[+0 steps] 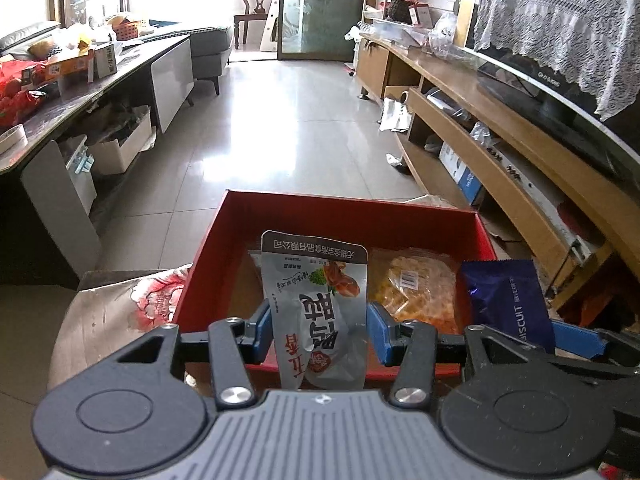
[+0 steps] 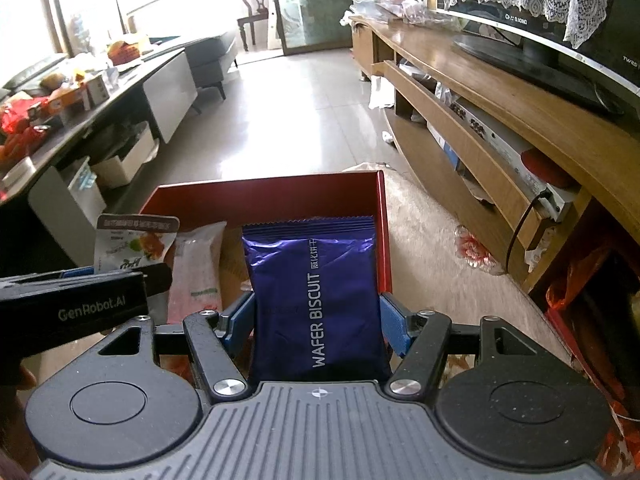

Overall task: Organize snacks
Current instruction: 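Carry the jerky pouch and wafer packet over the red box with both grippers, then lower the blue WAFER BISCUIT packet into the red box and open the right gripper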

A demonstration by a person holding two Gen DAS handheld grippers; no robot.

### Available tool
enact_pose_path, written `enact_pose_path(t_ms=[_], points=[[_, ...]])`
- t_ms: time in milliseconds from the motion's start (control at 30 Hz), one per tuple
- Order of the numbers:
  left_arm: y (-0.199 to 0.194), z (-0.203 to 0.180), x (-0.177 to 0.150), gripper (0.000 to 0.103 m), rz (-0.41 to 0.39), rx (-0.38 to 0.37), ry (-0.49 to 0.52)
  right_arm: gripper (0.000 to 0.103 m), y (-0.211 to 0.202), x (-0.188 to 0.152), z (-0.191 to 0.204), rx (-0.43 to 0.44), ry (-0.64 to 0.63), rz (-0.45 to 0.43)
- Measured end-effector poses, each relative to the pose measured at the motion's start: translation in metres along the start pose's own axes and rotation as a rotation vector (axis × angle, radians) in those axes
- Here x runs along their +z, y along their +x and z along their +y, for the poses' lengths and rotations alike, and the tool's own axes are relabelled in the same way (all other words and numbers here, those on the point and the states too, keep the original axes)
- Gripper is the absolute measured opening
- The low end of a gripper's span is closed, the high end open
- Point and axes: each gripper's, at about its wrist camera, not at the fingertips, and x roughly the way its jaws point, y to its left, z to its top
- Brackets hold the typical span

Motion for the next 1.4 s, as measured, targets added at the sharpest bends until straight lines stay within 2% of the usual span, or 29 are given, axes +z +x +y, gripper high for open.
enact_pose_path(t_ms=[533, 900, 1133, 1400], points=[[0.043, -0.004, 0.022, 0.049, 0.008, 0.063, 0.017, 0.071, 0.038, 0.02, 0.0, -0.01, -0.012, 0.018], [0.081, 0.001, 0.022, 0.049, 0.048, 0.104, 0.023, 0.071, 0.07, 0.022, 0.007, -0.001, -0.033, 0.048], [0.089, 0.006, 0.02, 0.05, 0.073, 0.115, 0.006, 0.072, 0.082, 0.021, 0.011, 0.013, -0.037, 0.067], [0.083, 0.006, 0.02, 0.053, 0.06, 0.121, 0.005, 0.076, 0.083, 0.022, 0.009, 0.011, -0.039, 0.065]])
